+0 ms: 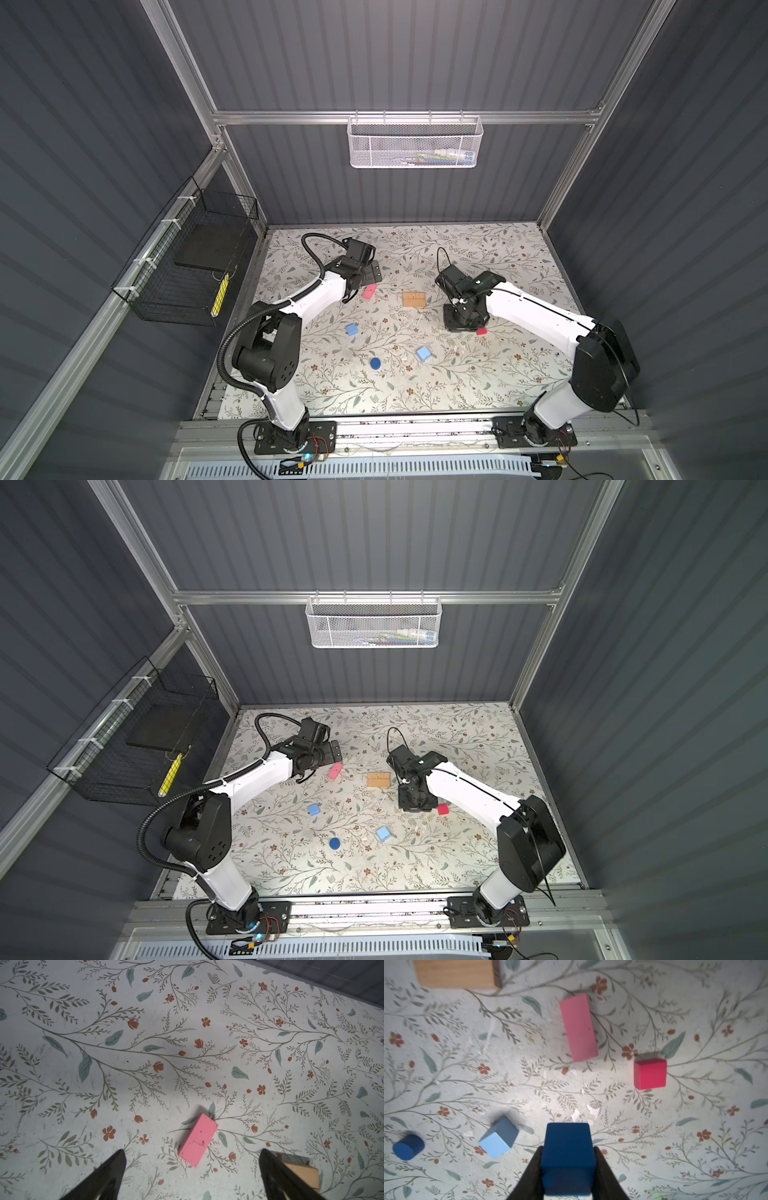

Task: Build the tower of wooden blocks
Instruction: 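Lower the right gripper and close it on the blue cube, then lift the blue cube with the right gripper and carry it over the wooden stack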

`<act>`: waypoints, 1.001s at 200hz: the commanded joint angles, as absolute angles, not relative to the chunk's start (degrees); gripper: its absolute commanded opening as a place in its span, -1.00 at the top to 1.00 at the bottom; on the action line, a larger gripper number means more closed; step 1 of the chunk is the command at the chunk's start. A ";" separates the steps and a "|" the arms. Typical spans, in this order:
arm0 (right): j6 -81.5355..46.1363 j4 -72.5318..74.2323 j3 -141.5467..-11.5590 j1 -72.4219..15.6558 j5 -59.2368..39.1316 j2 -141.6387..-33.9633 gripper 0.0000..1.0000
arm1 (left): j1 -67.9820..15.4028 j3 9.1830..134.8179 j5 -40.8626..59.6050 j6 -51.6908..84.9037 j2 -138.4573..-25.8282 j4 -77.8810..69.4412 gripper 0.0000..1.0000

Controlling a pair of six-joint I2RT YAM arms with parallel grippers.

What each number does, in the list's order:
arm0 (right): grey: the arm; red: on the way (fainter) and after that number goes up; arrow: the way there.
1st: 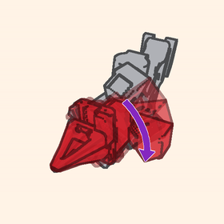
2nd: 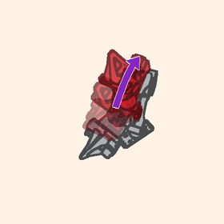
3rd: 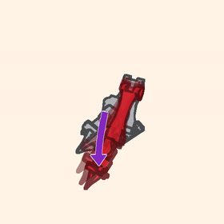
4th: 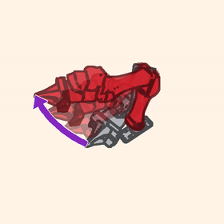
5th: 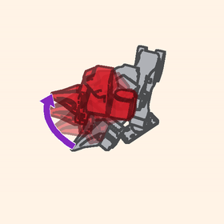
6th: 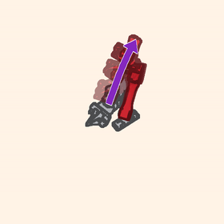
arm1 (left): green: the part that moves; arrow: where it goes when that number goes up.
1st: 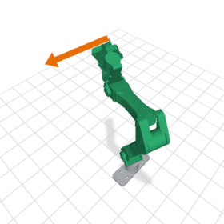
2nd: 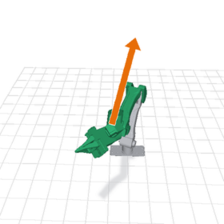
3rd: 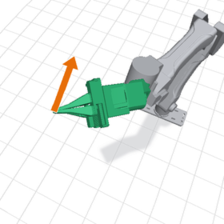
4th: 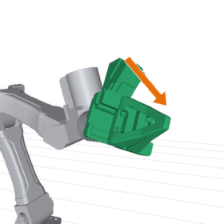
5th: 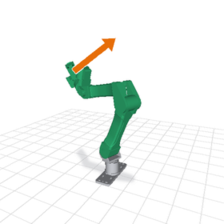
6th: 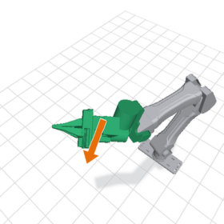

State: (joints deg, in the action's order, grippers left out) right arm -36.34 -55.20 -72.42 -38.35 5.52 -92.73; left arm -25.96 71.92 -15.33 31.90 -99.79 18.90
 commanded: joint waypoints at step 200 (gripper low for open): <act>-27.34 -62.75 -112.33 -37.09 5.22 -122.36 1.00 | -19.73 70.67 -13.64 29.91 -97.83 21.15 -1.00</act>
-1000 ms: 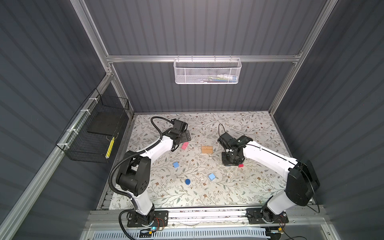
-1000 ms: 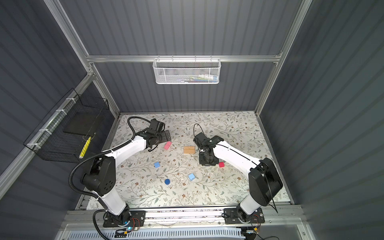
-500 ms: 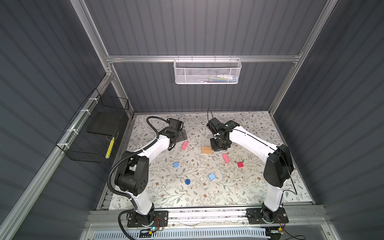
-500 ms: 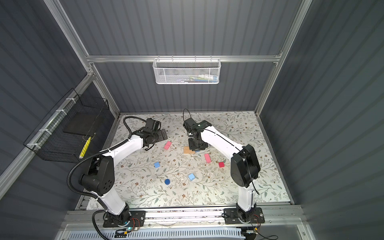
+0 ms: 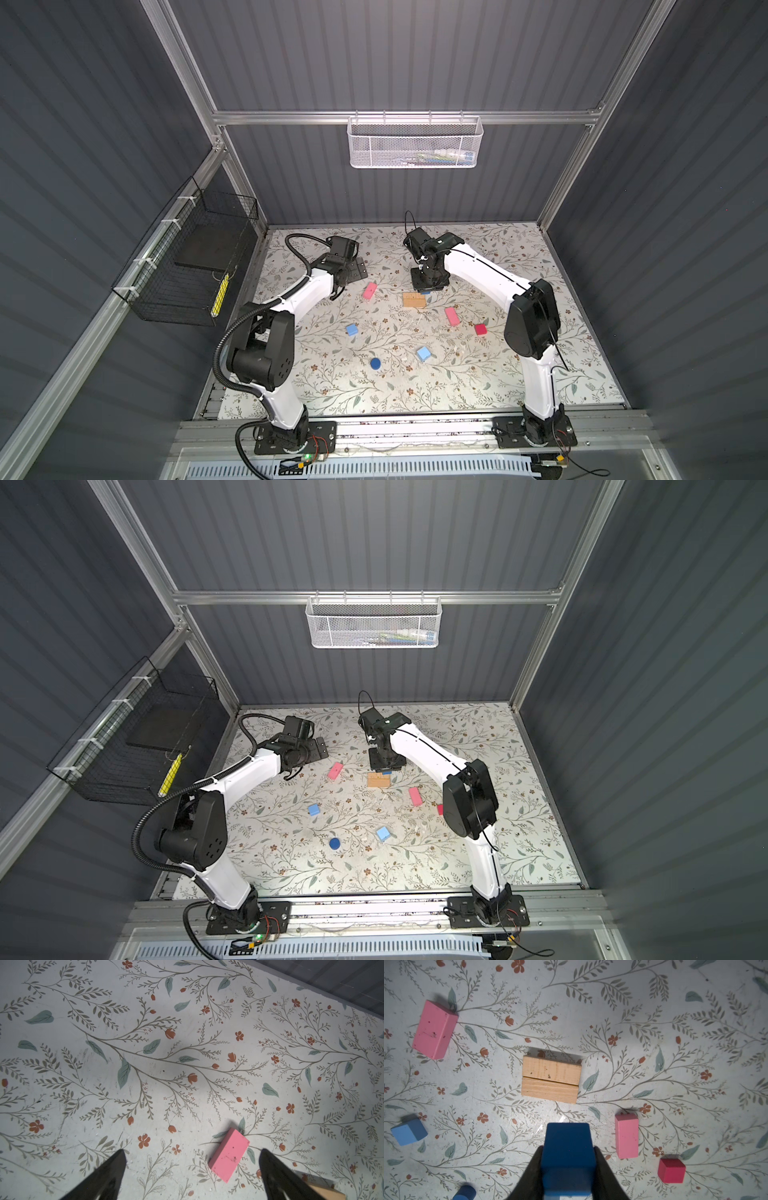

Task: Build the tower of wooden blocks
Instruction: 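Lift the blue cube with the right gripper and carry it over the wooden stack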

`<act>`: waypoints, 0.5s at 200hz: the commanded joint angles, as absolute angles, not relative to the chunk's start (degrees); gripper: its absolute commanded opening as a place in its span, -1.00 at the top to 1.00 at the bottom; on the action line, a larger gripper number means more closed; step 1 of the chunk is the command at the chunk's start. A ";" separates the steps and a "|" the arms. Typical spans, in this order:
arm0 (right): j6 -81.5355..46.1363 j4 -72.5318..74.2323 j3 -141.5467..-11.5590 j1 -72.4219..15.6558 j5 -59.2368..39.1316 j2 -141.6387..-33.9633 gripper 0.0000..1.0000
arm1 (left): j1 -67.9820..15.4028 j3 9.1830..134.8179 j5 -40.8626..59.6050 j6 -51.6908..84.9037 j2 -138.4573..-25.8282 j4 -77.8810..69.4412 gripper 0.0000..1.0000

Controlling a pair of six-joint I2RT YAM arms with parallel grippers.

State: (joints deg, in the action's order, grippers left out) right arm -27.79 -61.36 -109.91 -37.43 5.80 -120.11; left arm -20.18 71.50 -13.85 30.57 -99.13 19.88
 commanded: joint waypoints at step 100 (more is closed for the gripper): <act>-30.74 -63.64 -115.66 -36.56 5.52 -127.04 1.00 | -19.25 70.52 -13.59 30.01 -98.08 21.09 -0.99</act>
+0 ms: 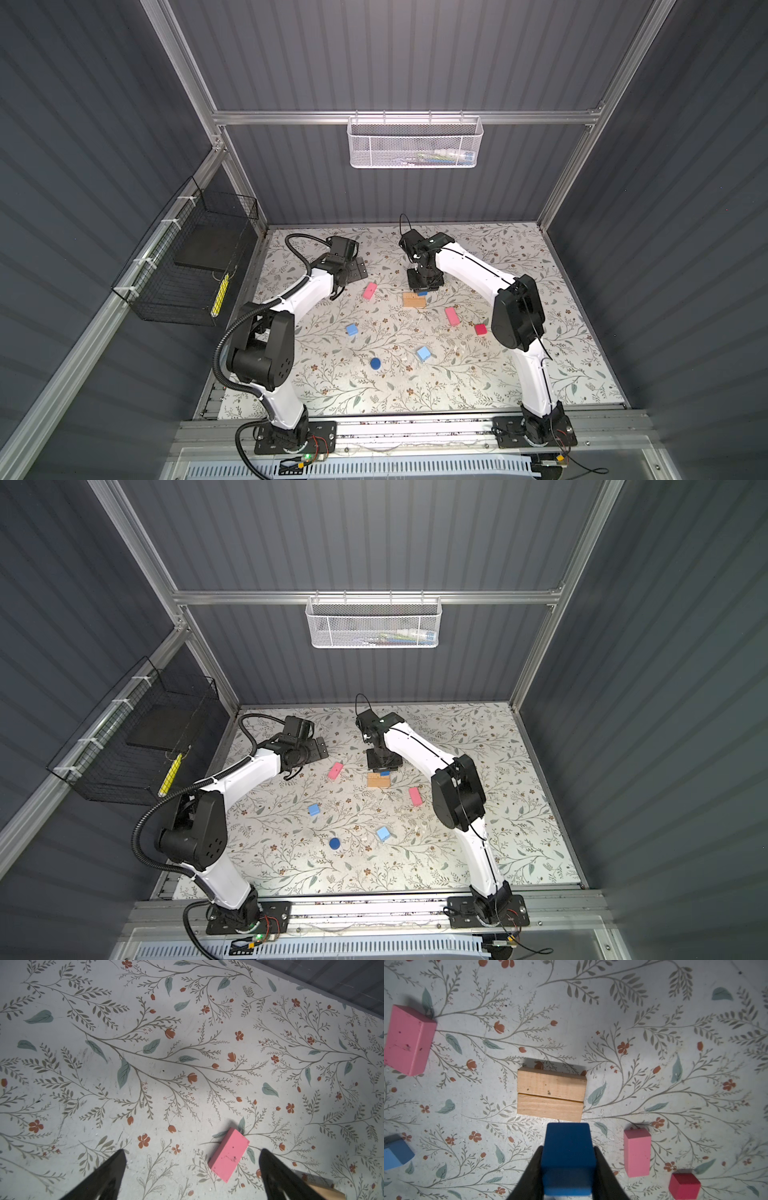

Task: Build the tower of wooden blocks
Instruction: 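Lift the blue cube with the right gripper and carry it over the wooden stack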

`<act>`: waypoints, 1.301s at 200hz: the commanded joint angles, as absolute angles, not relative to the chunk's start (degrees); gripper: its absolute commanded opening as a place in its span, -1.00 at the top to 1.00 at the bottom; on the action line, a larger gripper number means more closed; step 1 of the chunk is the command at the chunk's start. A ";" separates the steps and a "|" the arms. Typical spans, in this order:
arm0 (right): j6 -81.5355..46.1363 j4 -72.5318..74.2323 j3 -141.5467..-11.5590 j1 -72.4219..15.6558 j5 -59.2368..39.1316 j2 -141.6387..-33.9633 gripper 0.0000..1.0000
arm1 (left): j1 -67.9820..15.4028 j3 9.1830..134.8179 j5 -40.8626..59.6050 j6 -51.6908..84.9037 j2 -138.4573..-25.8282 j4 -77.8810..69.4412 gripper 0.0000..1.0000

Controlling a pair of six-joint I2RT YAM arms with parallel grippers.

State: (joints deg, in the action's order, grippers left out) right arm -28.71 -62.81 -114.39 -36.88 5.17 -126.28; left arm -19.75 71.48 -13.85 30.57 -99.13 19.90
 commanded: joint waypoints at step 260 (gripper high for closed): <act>-37.92 -63.46 -117.76 -36.52 5.53 -132.18 1.00 | -18.76 69.96 -12.81 30.21 -97.82 20.60 -1.00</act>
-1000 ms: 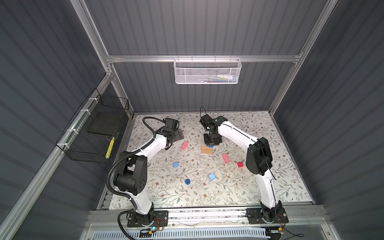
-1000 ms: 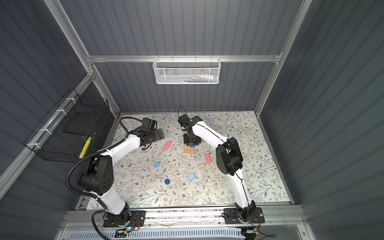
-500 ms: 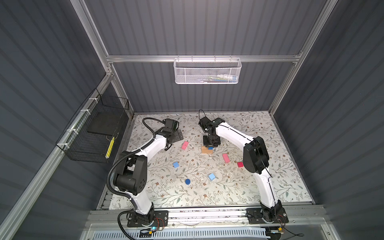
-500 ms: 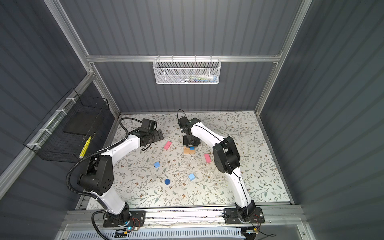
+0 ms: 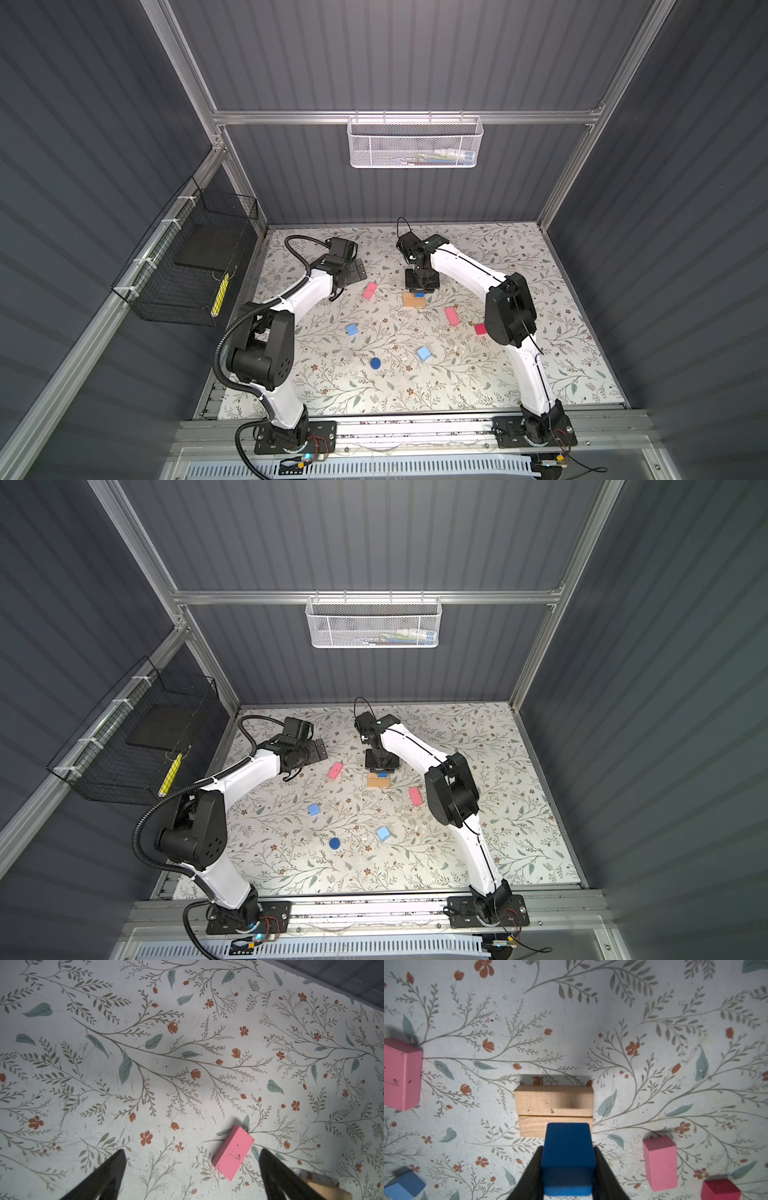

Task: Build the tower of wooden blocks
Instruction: 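Lift the blue cube with the right gripper and carry it over the wooden stack, then lower the held blue cube onto the top wooden block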

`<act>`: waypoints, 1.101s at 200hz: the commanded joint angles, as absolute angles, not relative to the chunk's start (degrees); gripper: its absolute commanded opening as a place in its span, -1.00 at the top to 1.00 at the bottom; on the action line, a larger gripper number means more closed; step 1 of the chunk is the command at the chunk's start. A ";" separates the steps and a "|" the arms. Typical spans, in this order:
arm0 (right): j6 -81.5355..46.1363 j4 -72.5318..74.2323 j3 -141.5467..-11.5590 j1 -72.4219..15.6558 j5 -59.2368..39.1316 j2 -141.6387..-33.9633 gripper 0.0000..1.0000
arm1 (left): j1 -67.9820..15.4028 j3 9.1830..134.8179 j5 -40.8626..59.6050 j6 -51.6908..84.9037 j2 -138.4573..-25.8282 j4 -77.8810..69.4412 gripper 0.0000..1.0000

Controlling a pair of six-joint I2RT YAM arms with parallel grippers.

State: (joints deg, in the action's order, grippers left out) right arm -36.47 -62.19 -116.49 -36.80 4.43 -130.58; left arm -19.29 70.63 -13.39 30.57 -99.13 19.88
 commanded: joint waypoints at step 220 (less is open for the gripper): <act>-39.01 -62.84 -117.62 -36.17 5.23 -134.02 1.00 | -18.65 69.81 -12.91 30.23 -97.74 20.70 -0.99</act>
State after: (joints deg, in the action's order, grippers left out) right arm -38.44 -62.30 -116.60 -36.40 4.71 -133.45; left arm -19.22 70.63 -13.39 30.57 -99.13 19.88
